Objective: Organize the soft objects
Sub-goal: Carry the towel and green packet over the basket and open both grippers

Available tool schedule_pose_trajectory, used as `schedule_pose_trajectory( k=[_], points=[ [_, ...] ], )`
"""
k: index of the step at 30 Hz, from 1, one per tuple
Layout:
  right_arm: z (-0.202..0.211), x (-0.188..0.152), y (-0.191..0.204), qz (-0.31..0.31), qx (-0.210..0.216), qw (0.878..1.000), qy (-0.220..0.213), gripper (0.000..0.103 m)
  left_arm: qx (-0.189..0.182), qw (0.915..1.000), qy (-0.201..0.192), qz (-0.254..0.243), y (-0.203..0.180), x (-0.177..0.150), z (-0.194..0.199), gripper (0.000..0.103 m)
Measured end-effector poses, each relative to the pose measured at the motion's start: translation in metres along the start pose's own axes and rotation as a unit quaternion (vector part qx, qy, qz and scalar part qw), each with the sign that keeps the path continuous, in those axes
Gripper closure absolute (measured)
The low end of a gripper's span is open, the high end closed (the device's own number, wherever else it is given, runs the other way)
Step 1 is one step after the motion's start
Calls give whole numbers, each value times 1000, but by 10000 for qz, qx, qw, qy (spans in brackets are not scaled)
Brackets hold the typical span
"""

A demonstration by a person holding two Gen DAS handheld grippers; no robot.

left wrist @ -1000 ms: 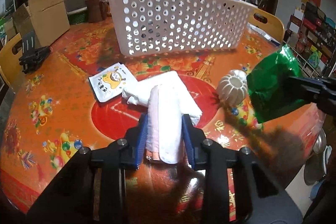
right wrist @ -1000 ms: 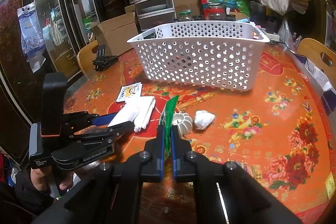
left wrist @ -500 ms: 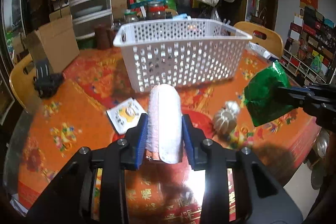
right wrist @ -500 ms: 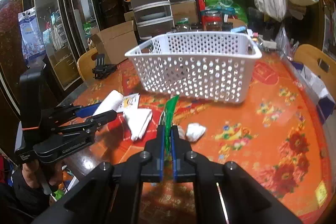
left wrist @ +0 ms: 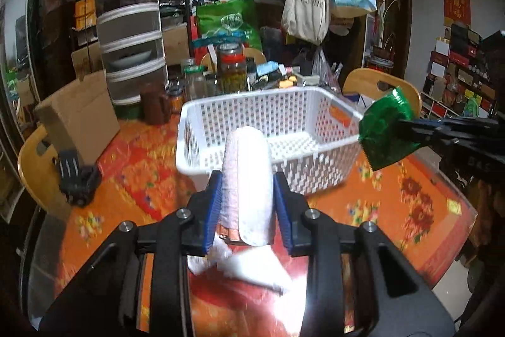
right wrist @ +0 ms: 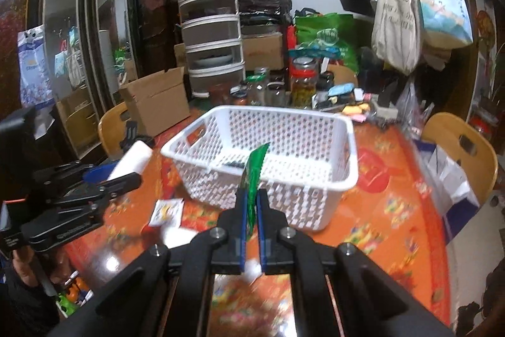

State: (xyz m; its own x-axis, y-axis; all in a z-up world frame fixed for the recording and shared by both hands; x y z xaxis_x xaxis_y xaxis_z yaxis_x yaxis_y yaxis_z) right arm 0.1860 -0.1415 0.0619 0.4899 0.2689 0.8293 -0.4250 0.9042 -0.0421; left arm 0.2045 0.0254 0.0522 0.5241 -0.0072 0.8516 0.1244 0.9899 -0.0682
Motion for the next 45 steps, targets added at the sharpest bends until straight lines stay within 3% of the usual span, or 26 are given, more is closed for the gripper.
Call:
schedule_pose_trajectory(
  k=[7, 16, 26, 33, 41, 42, 45],
  points=[
    [-39, 36, -14, 17, -210, 9996, 167, 99, -44, 9999, 130, 0, 9, 59, -32, 73],
    [-100, 55, -22, 217, -591, 9966, 525, 99, -84, 9972, 731, 156, 19, 87, -114, 73],
    [-172, 36, -39, 408, -870, 9877, 1230, 99, 29, 9833, 1740, 534, 45, 59, -208, 73],
    [-189, 24, -42, 437, -843, 9841, 1499, 99, 32, 9759, 2087, 636, 58, 36, -234, 73],
    [-196, 18, -39, 412, -775, 9824, 1650, 99, 7, 9736, 2199, 618, 57, 23, -239, 73],
    [-198, 16, -40, 369, -752, 9824, 1670, 99, 1, 9737, 2194, 615, 56, 23, -239, 72],
    [-199, 14, -42, 243, -675, 9825, 1717, 99, -51, 9743, 2153, 655, 56, 24, -235, 54]
  ],
)
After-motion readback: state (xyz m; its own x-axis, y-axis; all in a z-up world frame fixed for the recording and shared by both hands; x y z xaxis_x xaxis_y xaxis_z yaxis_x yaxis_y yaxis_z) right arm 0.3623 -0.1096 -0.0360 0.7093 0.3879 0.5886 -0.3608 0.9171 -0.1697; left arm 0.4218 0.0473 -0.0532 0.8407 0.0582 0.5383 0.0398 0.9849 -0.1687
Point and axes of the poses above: each gripper's, at about its wrist camera, not at the fingertips, and z roughly against the way its jaws point, y to its left, x to its top, the point moved 7 cm from there along -z, roughly the way its jaws point, and after that the axes turned 9 degrees about -x, right-handed, at the moved point
